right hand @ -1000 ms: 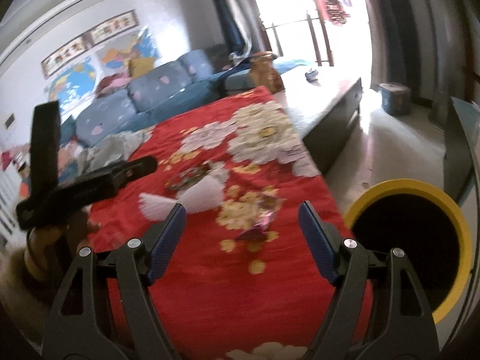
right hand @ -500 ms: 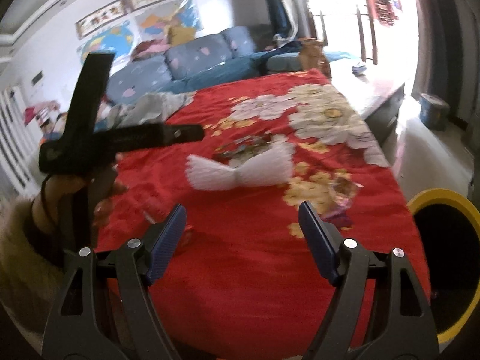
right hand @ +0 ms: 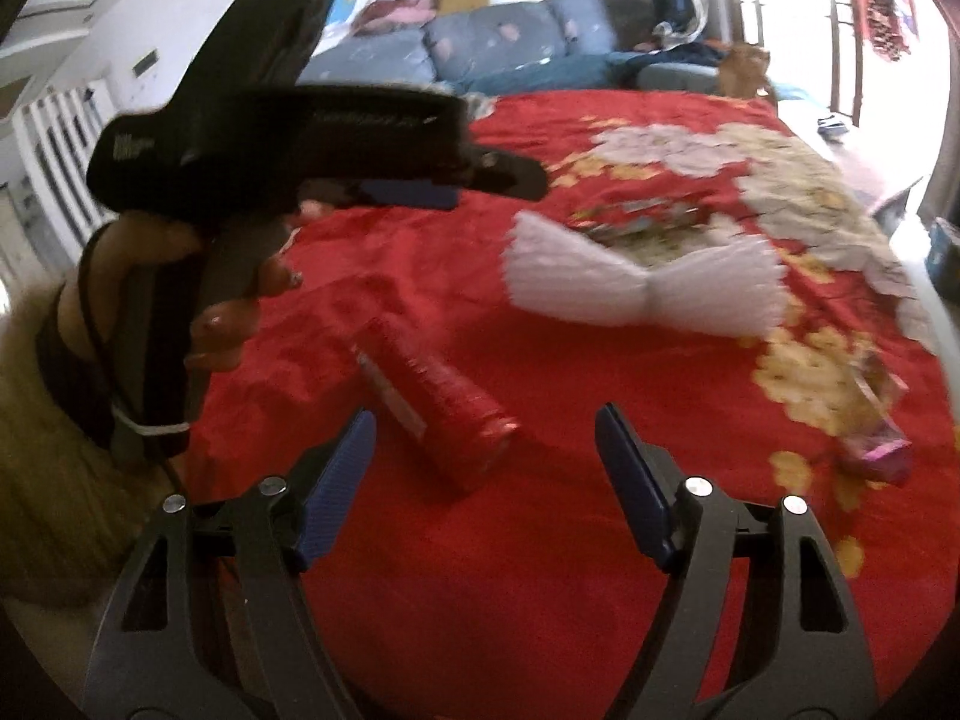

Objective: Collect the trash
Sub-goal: 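Lower the left gripper to the white foam net while the right gripper approaches the red bottle, then close the left gripper on the white foam net while the right gripper grasps the red bottle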

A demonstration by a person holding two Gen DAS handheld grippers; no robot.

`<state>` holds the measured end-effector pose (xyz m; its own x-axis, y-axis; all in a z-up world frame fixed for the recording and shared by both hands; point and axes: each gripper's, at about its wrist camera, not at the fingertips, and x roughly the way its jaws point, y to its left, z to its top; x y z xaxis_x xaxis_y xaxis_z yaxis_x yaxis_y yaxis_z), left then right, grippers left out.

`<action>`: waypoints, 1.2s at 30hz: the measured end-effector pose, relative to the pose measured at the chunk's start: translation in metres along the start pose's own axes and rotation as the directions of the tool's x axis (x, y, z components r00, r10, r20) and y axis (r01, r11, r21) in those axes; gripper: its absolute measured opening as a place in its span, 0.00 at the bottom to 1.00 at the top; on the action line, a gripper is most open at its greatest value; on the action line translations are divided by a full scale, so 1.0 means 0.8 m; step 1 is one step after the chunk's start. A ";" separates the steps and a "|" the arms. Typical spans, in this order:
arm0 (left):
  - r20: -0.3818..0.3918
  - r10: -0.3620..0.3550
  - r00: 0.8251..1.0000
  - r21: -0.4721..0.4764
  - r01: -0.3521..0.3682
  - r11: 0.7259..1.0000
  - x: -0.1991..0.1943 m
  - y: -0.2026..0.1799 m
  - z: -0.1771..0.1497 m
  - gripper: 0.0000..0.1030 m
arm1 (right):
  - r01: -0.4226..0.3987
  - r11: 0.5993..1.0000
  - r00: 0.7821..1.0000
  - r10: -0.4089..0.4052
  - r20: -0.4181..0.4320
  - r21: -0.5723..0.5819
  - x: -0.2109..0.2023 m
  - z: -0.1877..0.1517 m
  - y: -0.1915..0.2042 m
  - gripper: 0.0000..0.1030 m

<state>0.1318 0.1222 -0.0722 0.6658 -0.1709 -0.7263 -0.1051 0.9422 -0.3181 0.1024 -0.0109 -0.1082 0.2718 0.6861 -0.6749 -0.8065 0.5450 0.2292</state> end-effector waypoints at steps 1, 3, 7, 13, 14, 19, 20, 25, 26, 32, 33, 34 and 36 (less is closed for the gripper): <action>-0.007 -0.011 1.000 -0.003 0.011 1.000 0.002 0.002 0.000 0.65 | -0.004 1.000 1.000 0.004 -0.008 -0.007 0.005 0.001 0.002 0.62; -0.022 -0.042 0.999 -0.011 0.041 0.999 0.007 0.004 -0.001 0.63 | -0.016 1.000 1.000 0.016 -0.023 -0.027 0.014 0.002 0.008 0.61; -0.053 -0.072 0.996 -0.009 0.072 0.997 0.019 0.004 -0.005 0.59 | -0.027 0.998 0.999 0.025 -0.048 -0.049 0.027 0.003 0.014 0.53; -0.087 -0.111 0.990 0.004 0.112 0.994 0.036 -0.001 -0.008 0.45 | -0.028 0.996 0.998 0.024 -0.053 -0.079 0.029 -0.002 0.017 0.41; -0.093 -0.119 0.989 0.001 0.119 0.993 0.038 0.000 -0.008 0.42 | -0.025 0.996 0.998 0.021 -0.054 -0.085 0.029 -0.003 0.017 0.39; -0.112 -0.141 0.984 0.011 0.144 0.990 0.046 -0.006 -0.010 0.29 | -0.004 0.996 0.998 -0.001 -0.062 -0.089 0.018 -0.010 0.018 0.36; -0.114 -0.141 0.983 0.017 0.144 0.989 0.047 -0.008 -0.011 0.24 | 0.002 0.996 0.998 -0.007 -0.063 -0.085 0.016 -0.011 0.017 0.36; -0.084 -0.146 0.986 0.051 0.150 0.987 0.036 -0.018 -0.012 0.14 | 0.015 0.998 0.998 -0.019 -0.062 -0.054 -0.004 -0.024 0.007 0.34; -0.073 -0.143 0.987 0.061 0.147 0.987 0.033 -0.021 -0.012 0.13 | 0.016 0.999 0.998 -0.018 -0.058 -0.043 -0.010 -0.027 0.003 0.34; 0.006 -0.141 0.990 0.108 0.139 0.984 0.003 -0.041 -0.006 0.12 | 0.020 0.998 1.000 -0.020 0.002 0.060 -0.040 -0.031 -0.029 0.30; 0.020 -0.142 0.990 0.114 0.139 0.984 -0.003 -0.044 -0.004 0.12 | 0.022 0.997 1.000 -0.023 0.016 0.072 -0.045 -0.029 -0.034 0.30; 0.033 -0.143 0.989 0.118 0.138 0.983 -0.008 -0.046 -0.003 0.12 | 0.027 0.996 0.999 -0.029 0.028 0.082 -0.049 -0.026 -0.039 0.30; 0.057 -0.146 0.988 0.124 0.138 0.983 -0.019 -0.051 0.000 0.12 | 0.034 0.994 0.998 -0.040 0.057 0.101 -0.063 -0.021 -0.046 0.29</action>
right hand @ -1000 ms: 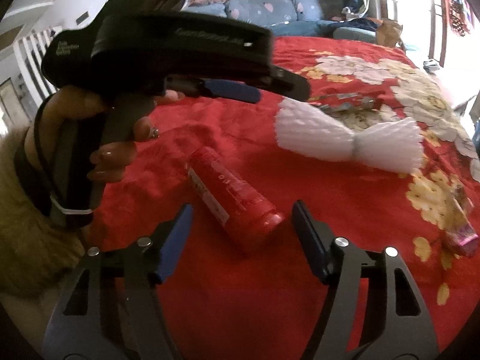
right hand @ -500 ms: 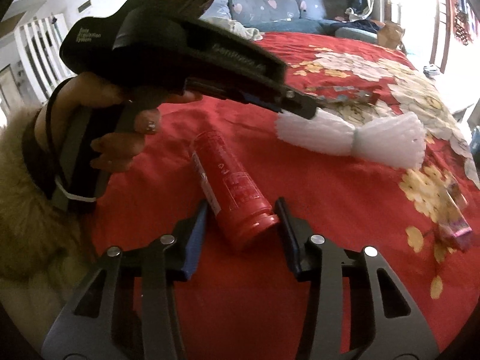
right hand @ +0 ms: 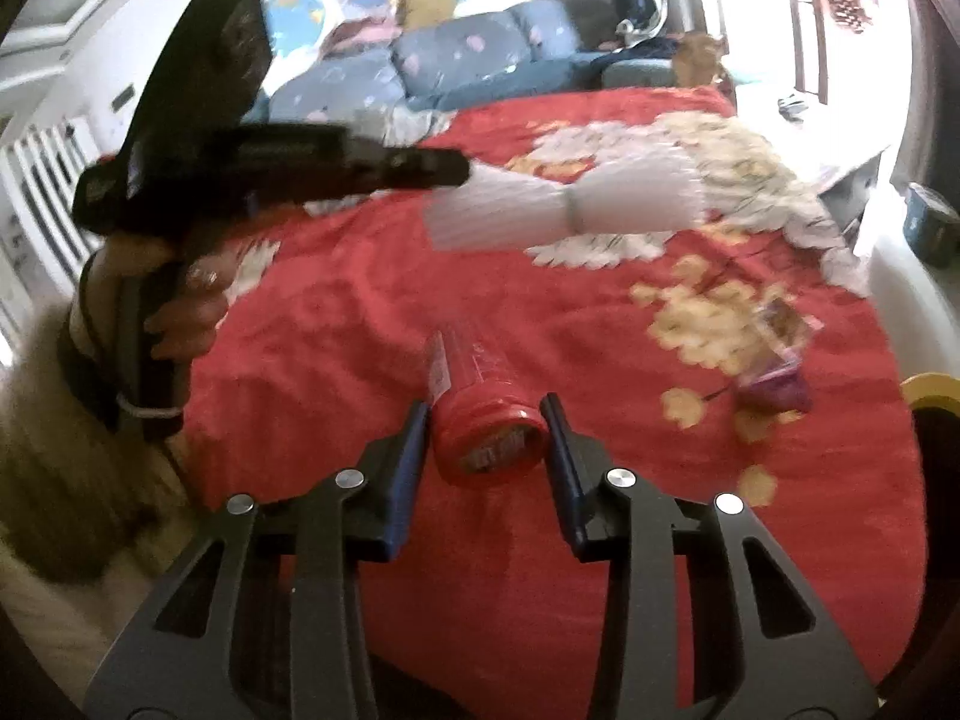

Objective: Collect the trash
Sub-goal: 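Close the left gripper on the white foam net while the right gripper grasps the red bottle, then carry the foam net and red bottle in both grippers over the yellow-rimmed bin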

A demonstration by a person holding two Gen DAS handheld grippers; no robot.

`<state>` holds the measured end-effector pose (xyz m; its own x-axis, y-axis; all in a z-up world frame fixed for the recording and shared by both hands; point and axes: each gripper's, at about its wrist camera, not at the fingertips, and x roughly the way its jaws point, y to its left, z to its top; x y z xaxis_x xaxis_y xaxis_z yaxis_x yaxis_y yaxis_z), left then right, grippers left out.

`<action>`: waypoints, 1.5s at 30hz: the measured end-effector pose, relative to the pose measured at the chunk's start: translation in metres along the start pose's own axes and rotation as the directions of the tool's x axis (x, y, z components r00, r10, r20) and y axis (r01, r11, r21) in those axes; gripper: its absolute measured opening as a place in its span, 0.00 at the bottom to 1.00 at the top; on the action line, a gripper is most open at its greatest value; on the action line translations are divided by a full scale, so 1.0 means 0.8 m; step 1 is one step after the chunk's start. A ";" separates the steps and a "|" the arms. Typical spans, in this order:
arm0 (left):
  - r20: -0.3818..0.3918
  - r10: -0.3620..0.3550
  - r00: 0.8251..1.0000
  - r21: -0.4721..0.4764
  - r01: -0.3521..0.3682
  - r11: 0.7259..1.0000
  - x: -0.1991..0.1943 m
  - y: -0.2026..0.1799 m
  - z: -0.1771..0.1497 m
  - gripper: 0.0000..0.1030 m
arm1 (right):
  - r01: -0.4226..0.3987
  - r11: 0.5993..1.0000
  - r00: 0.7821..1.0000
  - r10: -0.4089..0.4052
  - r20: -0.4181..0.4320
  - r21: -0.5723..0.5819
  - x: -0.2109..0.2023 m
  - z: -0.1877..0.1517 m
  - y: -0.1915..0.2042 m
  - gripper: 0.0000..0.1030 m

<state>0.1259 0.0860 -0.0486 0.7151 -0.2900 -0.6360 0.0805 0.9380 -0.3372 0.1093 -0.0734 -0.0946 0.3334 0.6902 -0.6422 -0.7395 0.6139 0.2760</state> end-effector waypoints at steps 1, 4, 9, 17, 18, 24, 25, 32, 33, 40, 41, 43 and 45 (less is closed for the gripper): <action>0.011 0.000 1.000 0.003 0.000 1.000 -0.005 -0.002 0.002 0.12 | 0.003 1.000 1.000 -0.003 0.017 0.007 -0.006 0.003 -0.003 0.29; 0.037 -0.008 0.999 0.016 0.007 1.000 -0.017 -0.013 0.007 0.12 | 0.018 1.000 0.998 -0.020 0.056 0.021 -0.020 0.011 -0.009 0.28; 0.056 -0.026 0.998 0.050 0.023 0.998 -0.026 -0.034 0.014 0.12 | 0.027 0.998 0.993 -0.034 0.114 0.064 -0.047 0.017 -0.025 0.28; 0.061 -0.049 0.997 0.111 0.042 0.993 -0.027 -0.067 0.021 0.12 | 0.080 0.989 0.978 -0.102 0.181 0.127 -0.086 0.029 -0.057 0.28; 0.060 -0.049 0.997 0.122 0.042 0.992 -0.026 -0.072 0.022 0.12 | 0.087 0.987 0.975 -0.112 0.190 0.138 -0.092 0.029 -0.062 0.28; 0.048 -0.066 0.997 0.165 0.058 0.985 -0.019 -0.097 0.022 0.12 | 0.137 0.968 0.955 -0.185 0.230 0.211 -0.124 0.026 -0.098 0.28; 0.046 -0.069 0.997 0.171 0.060 0.983 -0.018 -0.101 0.022 0.12 | 0.144 0.965 0.952 -0.196 0.235 0.221 -0.129 0.025 -0.104 0.28; 0.031 -0.078 0.996 0.212 0.070 0.975 -0.006 -0.130 0.023 0.12 | 0.195 0.935 0.927 -0.274 0.256 0.296 -0.159 0.016 -0.143 0.28; 0.028 -0.080 0.996 0.219 0.071 0.973 -0.004 -0.134 0.022 0.12 | 0.203 0.930 0.923 -0.287 0.257 0.307 -0.163 0.014 -0.148 0.28; 0.008 -0.092 0.996 0.256 0.087 0.963 0.009 -0.158 0.019 0.12 | 0.246 0.899 0.903 -0.348 0.250 0.362 -0.180 0.003 -0.174 0.28; 0.004 -0.095 0.995 0.259 0.090 0.962 0.011 -0.162 0.018 0.12 | 0.254 0.893 0.900 -0.358 0.247 0.371 -0.181 0.002 -0.176 0.28; -0.002 -0.099 0.995 0.267 0.096 0.959 0.015 -0.168 0.016 0.12 | 0.264 0.885 0.896 -0.372 0.241 0.384 -0.183 0.000 -0.183 0.28; -0.009 -0.103 0.995 0.274 0.101 0.956 0.018 -0.174 0.014 0.12 | 0.272 0.874 0.892 -0.386 0.235 0.402 -0.185 -0.003 -0.191 0.28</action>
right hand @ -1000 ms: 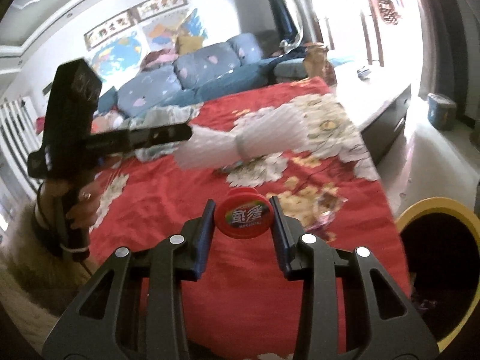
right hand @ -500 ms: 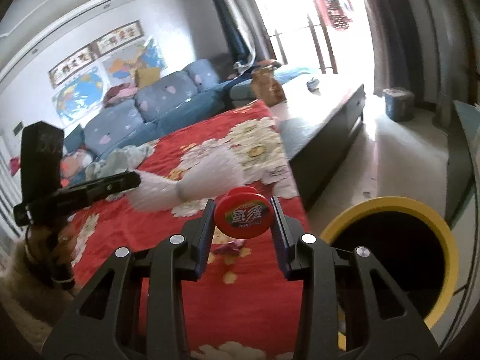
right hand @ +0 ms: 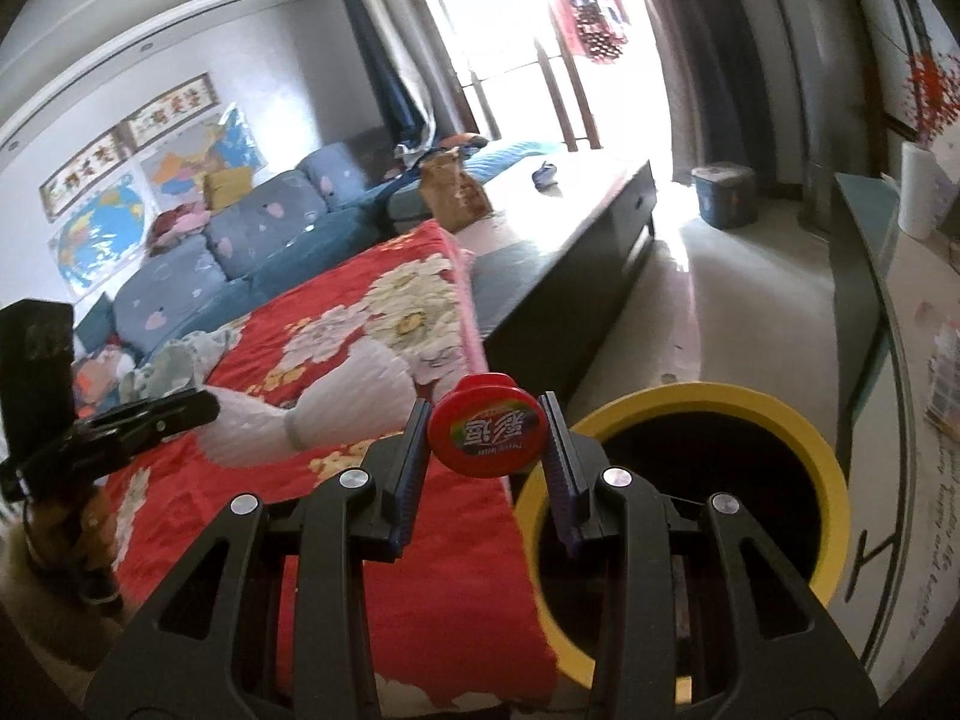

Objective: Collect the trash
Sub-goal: 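Carry the foam net and red bottle in both grippers over the yellow-rimmed bin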

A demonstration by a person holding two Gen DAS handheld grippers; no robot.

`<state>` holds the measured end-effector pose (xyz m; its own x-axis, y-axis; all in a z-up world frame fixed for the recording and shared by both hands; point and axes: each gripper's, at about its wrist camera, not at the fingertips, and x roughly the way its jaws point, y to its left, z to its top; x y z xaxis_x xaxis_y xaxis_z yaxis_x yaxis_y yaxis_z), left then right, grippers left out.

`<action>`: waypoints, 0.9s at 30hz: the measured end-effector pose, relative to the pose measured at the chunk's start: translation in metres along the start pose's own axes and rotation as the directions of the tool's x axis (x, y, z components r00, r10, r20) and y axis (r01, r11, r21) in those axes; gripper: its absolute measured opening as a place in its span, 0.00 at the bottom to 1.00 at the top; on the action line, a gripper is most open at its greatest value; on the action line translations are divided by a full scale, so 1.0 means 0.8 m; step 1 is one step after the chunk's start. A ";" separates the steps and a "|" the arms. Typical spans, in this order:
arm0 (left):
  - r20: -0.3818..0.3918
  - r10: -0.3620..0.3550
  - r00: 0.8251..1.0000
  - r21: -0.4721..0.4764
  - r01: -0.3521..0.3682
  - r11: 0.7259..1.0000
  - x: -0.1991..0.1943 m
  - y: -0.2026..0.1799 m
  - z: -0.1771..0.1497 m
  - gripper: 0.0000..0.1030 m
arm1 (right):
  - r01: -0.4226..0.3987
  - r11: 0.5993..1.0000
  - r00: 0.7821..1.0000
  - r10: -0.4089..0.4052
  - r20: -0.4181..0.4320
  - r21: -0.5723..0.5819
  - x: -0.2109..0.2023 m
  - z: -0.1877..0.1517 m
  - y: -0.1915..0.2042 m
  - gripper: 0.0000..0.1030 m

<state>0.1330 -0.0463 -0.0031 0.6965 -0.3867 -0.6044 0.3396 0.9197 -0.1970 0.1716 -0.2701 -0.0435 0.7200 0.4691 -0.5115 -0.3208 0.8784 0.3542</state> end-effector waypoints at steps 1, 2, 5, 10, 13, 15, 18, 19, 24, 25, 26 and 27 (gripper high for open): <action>-0.003 -0.003 1.000 0.003 0.003 1.000 0.002 -0.002 0.000 0.12 | 0.007 1.000 1.000 -0.007 0.000 0.007 0.000 0.000 -0.003 0.28; -0.005 -0.005 1.000 0.006 0.006 1.000 0.004 -0.004 0.000 0.12 | 0.017 1.000 1.000 -0.017 0.000 0.014 0.000 0.000 -0.007 0.28; -0.014 -0.017 1.000 0.019 0.018 1.000 0.010 -0.013 -0.001 0.12 | 0.038 0.999 0.999 -0.038 0.001 0.026 0.001 -0.001 -0.015 0.28; -0.030 -0.038 0.999 0.045 0.039 0.998 0.021 -0.032 -0.002 0.12 | 0.079 0.995 0.997 -0.079 0.001 0.063 -0.001 -0.002 -0.032 0.28; -0.041 -0.045 0.998 0.069 0.048 0.996 0.029 -0.044 -0.003 0.12 | 0.103 0.990 0.995 -0.103 -0.003 0.092 -0.002 -0.005 -0.045 0.28; -0.049 -0.049 0.998 0.087 0.053 0.995 0.036 -0.053 -0.004 0.12 | 0.120 0.986 0.993 -0.120 -0.007 0.113 -0.003 -0.007 -0.053 0.28; -0.059 -0.053 0.997 0.110 0.059 0.992 0.044 -0.067 -0.004 0.12 | 0.141 0.980 0.990 -0.141 -0.012 0.139 -0.003 -0.009 -0.066 0.28; -0.061 -0.052 0.997 0.120 0.059 0.991 0.047 -0.071 -0.004 0.12 | 0.147 0.978 0.989 -0.147 -0.013 0.149 -0.004 -0.010 -0.071 0.28; -0.079 -0.053 0.995 0.166 0.066 0.984 0.064 -0.098 -0.005 0.12 | 0.164 0.968 0.986 -0.163 -0.021 0.189 -0.005 -0.012 -0.089 0.28; -0.084 -0.054 0.995 0.173 0.068 0.983 0.068 -0.103 -0.005 0.12 | 0.168 0.966 0.986 -0.167 -0.022 0.198 -0.006 -0.014 -0.094 0.28; -0.089 -0.055 0.995 0.177 0.070 0.982 0.072 -0.107 -0.006 0.12 | 0.171 0.964 0.985 -0.170 -0.023 0.204 -0.006 -0.014 -0.097 0.28; -0.096 -0.057 0.994 0.183 0.073 0.980 0.077 -0.112 -0.006 0.12 | 0.174 0.962 0.985 -0.173 -0.025 0.212 -0.006 -0.015 -0.101 0.28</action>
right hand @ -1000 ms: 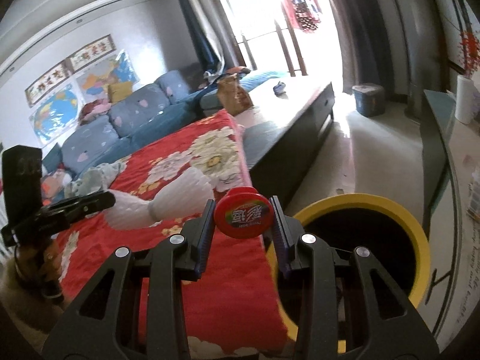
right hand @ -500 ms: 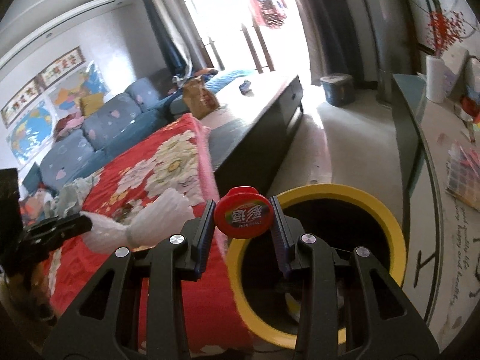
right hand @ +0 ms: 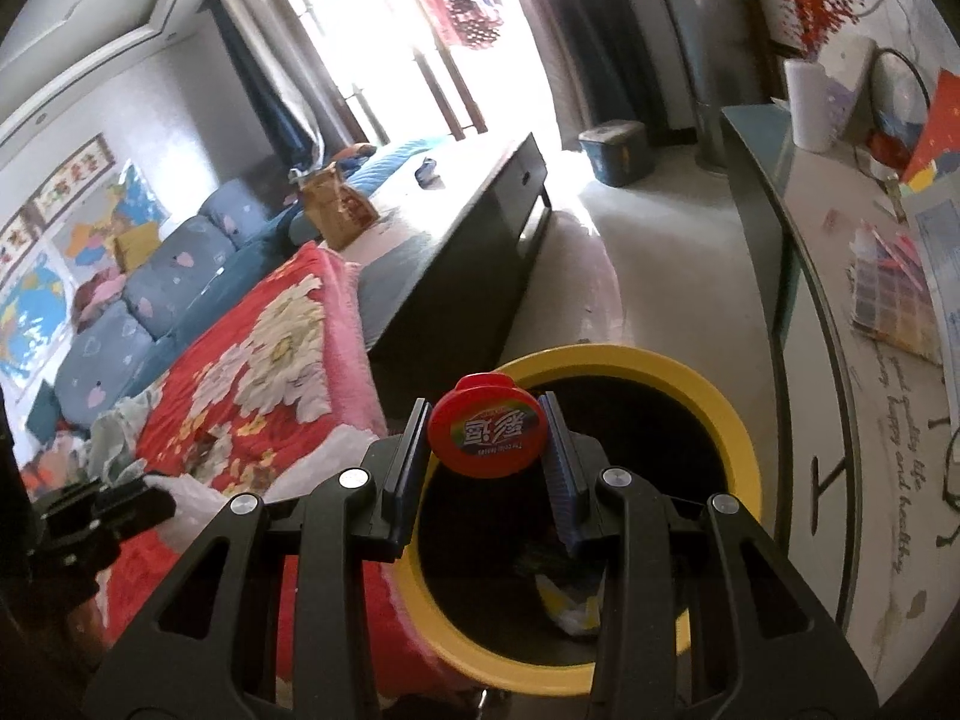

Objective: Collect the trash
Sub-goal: 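Carry the foam net and red bottle in both grippers over the yellow-rimmed bin, then open both grippers to drop the foam net and red bottle into the bin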

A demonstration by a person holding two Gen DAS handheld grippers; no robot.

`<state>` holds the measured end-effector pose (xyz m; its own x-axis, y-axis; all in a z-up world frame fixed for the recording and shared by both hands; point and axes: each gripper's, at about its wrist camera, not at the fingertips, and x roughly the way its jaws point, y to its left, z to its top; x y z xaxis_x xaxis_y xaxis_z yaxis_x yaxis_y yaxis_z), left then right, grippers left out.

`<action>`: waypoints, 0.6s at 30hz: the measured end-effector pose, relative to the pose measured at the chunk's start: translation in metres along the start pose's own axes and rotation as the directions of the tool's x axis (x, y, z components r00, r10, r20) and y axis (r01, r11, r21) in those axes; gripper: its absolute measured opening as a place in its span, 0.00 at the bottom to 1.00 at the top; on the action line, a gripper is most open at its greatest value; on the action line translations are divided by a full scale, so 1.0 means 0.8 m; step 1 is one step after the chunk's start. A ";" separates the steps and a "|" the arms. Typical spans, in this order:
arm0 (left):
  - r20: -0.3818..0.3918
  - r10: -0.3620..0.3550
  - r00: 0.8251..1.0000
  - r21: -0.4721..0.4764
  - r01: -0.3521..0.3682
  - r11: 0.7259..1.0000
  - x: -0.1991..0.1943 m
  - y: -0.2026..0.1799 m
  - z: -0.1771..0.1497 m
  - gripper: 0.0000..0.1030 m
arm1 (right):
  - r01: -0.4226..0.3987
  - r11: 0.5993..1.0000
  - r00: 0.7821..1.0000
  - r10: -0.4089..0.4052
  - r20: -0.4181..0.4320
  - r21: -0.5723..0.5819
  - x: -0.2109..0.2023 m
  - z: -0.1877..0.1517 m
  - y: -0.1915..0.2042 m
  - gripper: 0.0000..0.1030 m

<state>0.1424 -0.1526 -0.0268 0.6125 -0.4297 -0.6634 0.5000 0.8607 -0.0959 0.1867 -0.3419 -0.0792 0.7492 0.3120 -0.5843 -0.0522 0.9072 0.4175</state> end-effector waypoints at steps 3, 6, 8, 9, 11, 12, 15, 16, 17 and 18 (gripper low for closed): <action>-0.017 -0.003 1.000 0.013 0.003 1.000 0.013 -0.009 0.001 0.12 | 0.008 1.000 1.000 -0.008 -0.001 0.025 0.002 -0.001 -0.011 0.28; -0.035 -0.003 0.999 0.026 0.004 1.000 0.028 -0.017 0.003 0.12 | 0.016 0.999 1.000 -0.016 -0.005 0.047 0.004 -0.002 -0.021 0.28; -0.047 -0.006 0.999 0.030 0.007 1.000 0.037 -0.021 0.003 0.12 | 0.020 0.998 1.000 -0.019 -0.009 0.058 0.006 -0.004 -0.027 0.28; -0.055 -0.006 0.998 0.031 0.008 0.999 0.042 -0.023 0.003 0.12 | 0.023 0.998 1.000 -0.023 -0.010 0.063 0.007 -0.005 -0.030 0.28; -0.067 -0.008 0.998 0.036 0.011 0.999 0.051 -0.028 0.002 0.12 | 0.027 0.997 1.000 -0.026 -0.014 0.070 0.009 -0.007 -0.035 0.28; -0.073 -0.009 0.997 0.038 0.012 0.999 0.056 -0.030 0.001 0.12 | 0.032 0.997 0.999 -0.031 -0.015 0.074 0.010 -0.007 -0.038 0.28; -0.092 -0.012 0.996 0.050 0.017 0.999 0.068 -0.037 -0.001 0.12 | 0.038 0.995 0.999 -0.037 -0.020 0.088 0.012 -0.009 -0.044 0.28; -0.096 -0.014 0.995 0.053 0.019 0.998 0.071 -0.039 -0.002 0.12 | 0.040 0.995 0.999 -0.038 -0.022 0.093 0.013 -0.010 -0.046 0.28; -0.104 -0.017 0.994 0.053 0.023 0.998 0.076 -0.041 -0.002 0.12 | 0.040 0.995 0.999 -0.038 -0.024 0.096 0.014 -0.010 -0.048 0.28; -0.108 -0.022 0.994 0.050 0.027 0.998 0.079 -0.042 -0.003 0.12 | 0.043 0.994 0.999 -0.041 -0.026 0.099 0.015 -0.010 -0.049 0.28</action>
<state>0.1632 -0.2080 -0.0672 0.5317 -0.4163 -0.7375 0.5467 0.8338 -0.0766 0.1921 -0.3713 -0.1080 0.7330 0.2823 -0.6188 0.0455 0.8874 0.4587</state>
